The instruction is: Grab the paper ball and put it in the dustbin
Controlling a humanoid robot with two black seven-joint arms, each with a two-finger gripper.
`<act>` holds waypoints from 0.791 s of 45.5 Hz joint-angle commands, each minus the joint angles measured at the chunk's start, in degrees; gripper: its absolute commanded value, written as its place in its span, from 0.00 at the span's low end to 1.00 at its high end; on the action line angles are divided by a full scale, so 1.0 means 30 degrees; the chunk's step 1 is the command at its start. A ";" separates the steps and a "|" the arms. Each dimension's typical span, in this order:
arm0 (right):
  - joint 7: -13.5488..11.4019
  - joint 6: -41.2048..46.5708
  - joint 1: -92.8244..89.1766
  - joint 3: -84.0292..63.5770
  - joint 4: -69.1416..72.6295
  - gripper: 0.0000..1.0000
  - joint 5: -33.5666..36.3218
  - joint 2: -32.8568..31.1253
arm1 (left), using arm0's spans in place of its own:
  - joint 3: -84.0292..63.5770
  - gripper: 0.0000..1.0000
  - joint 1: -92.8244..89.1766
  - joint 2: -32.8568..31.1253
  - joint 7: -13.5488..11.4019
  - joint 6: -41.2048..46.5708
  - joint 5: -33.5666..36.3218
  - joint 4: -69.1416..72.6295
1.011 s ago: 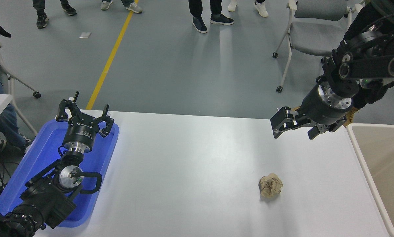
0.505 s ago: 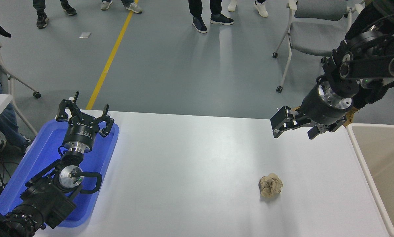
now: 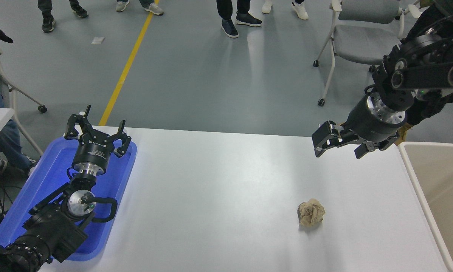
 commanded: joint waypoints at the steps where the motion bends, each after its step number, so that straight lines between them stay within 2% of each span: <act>1: -0.0017 0.0000 -0.0147 -0.0064 -0.0270 1.00 -0.0007 -0.0056 | 0.0000 1.00 -0.0001 0.0000 0.0005 0.0001 -0.0018 0.0000; 36: 0.0012 0.0000 -0.0791 0.0375 -0.1587 1.00 -0.0124 -0.0378 | 0.0000 1.00 -0.0001 0.0000 0.0005 0.0001 0.0011 0.0000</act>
